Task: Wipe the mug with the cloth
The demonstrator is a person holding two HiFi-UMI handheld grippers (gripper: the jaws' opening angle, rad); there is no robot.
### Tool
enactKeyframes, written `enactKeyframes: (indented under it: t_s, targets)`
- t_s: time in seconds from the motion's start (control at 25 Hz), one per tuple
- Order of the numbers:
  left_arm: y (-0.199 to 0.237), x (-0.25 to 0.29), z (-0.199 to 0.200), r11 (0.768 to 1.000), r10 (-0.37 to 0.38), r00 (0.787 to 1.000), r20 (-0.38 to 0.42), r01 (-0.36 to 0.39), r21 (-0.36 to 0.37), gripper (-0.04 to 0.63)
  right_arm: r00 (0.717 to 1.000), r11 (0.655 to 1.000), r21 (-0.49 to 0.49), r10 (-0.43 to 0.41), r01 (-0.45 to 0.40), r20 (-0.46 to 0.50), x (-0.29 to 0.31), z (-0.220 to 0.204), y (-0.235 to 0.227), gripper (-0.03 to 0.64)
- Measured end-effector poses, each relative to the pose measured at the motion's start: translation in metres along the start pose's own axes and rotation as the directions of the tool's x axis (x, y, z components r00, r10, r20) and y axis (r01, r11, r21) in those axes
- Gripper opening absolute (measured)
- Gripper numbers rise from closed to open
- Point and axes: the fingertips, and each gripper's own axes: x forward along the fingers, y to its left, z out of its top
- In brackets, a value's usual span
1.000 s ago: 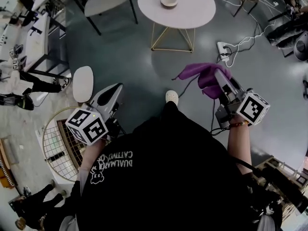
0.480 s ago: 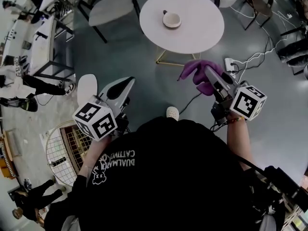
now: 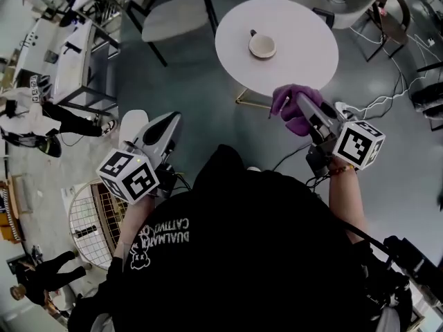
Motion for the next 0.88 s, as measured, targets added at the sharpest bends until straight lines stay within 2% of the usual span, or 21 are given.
enactKeyframes:
  t_s: [0.16, 0.32, 0.48, 0.6, 0.68, 0.8, 0.88]
  targets:
    - [0.031, 0.016, 0.01, 1.0, 0.012, 0.999, -0.038, -0.013, -0.024, 0.003, 0.999, 1.0, 0.007, 0.006, -0.006, -0.035, 0.041, 0.008, -0.008, 0.041]
    - [0.055, 0.047, 0.023, 0.998, -0.055, 0.998, -0.03, 0.054, -0.037, 0.003, 0.998, 0.999, 0.006, 0.032, -0.032, -0.056, 0.079, 0.006, -0.014, 0.041]
    - [0.104, 0.106, 0.034, 0.99, -0.132, 0.981, -0.141, 0.123, -0.07, 0.003, 0.998, 0.998, 0.059, -0.01, 0.014, -0.067, 0.118, 0.0, -0.033, 0.041]
    - [0.141, 0.167, 0.056, 0.979, -0.206, 0.953, -0.224, 0.199, -0.054, 0.003, 0.996, 0.989, 0.128, -0.068, 0.076, -0.062, 0.164, 0.007, -0.064, 0.041]
    - [0.155, 0.202, 0.066, 0.965, -0.258, 0.925, -0.279, 0.258, -0.036, 0.003, 0.991, 0.979, 0.165, -0.111, 0.121, -0.072, 0.19, 0.005, -0.082, 0.041]
    - [0.16, 0.247, 0.074, 0.935, -0.335, 0.869, -0.363, 0.353, -0.017, 0.003, 0.981, 0.96, 0.206, -0.177, 0.189, -0.073, 0.212, 0.006, -0.104, 0.041]
    - [0.16, 0.276, 0.077, 0.909, -0.386, 0.82, -0.423, 0.416, -0.022, 0.003, 0.974, 0.944, 0.241, -0.215, 0.225, -0.07, 0.224, 0.007, -0.115, 0.041]
